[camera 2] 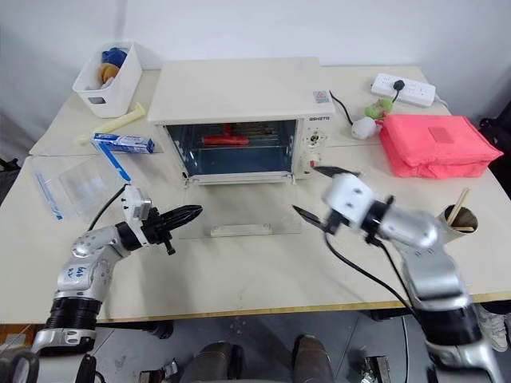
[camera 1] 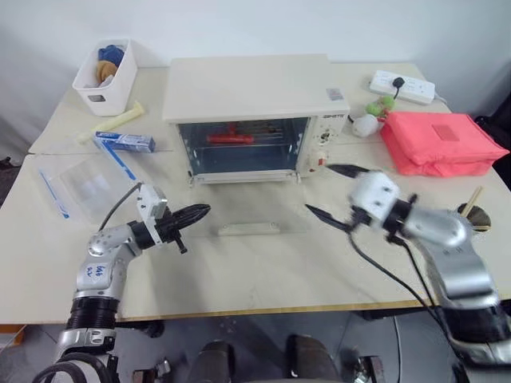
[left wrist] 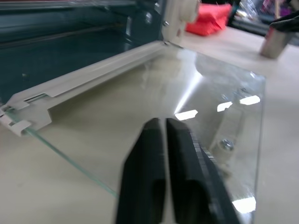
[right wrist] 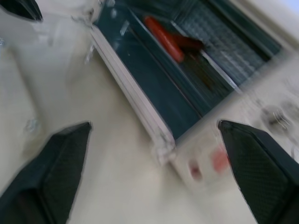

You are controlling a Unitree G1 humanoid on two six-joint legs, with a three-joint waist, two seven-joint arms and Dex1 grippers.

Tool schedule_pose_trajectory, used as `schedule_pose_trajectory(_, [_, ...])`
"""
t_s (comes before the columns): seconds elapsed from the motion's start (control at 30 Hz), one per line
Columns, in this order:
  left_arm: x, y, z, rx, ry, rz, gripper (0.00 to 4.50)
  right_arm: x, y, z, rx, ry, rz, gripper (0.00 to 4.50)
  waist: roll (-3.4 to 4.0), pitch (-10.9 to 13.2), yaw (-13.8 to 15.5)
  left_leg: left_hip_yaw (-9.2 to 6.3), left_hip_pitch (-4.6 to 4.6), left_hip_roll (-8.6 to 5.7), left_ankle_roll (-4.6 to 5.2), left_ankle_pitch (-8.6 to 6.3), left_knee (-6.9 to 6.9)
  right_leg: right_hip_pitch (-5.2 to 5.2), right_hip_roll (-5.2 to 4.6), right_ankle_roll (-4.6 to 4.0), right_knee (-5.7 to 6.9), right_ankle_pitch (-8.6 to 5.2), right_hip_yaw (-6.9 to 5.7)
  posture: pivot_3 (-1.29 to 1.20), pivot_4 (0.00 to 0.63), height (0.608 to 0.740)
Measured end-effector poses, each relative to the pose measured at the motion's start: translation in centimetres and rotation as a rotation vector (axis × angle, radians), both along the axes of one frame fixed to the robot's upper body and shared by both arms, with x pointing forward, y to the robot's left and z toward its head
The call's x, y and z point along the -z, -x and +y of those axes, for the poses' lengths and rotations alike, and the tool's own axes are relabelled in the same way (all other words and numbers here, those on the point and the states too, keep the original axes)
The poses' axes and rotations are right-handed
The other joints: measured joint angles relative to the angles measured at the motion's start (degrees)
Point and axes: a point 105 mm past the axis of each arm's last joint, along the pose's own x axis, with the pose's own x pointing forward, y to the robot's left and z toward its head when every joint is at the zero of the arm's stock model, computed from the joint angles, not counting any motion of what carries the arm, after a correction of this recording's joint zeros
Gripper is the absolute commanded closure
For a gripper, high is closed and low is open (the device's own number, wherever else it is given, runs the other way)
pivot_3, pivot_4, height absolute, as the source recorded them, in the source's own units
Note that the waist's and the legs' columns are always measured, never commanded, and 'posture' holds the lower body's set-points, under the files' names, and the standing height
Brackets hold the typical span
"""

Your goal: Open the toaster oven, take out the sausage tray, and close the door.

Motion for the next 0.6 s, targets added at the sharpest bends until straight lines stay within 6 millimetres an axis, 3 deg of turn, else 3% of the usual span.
schedule_pose_trajectory(0.17, [-0.2, 2.2, 1.9, -0.045, 0.036, -0.014, 1.68, 0.3, -1.7, 6.0, -0.052, 0.062, -0.131, 0.00, -0.01, 0.0, -0.3, 0.21, -0.19, -0.06, 0.01, -0.01, -0.05, -0.34, -0.11, 0.02, 0.09, 0.02, 0.00, 0.00, 0.150, 0.740])
schedule_pose_trajectory(0.33, [-0.2, 3.8, 3.8, -0.109, 0.050, -0.008, 0.13, 0.1, -5.1, 7.2, 0.069, 0.159, -0.280, 0.00, -0.02, 0.0, -0.4, 0.21, -0.19, -0.02, 0.00, 0.00, 0.10, -0.33, -0.10, -0.03, 0.24, 0.05, 0.00, 0.00, 0.150, 0.740])
schedule_pose_trajectory(0.6, [-0.5, 4.8, 4.9, -0.185, 0.083, -0.019, 0.03, -1.2, -10.2, 8.6, 0.281, 0.259, -0.394, 0.00, -0.02, 0.0, -2.5, 0.17, -0.12, 0.05, -0.07, 0.04, -0.08, -0.51, -0.08, -0.10, 0.47, 0.04, 0.04, 0.00, 0.150, 0.740])
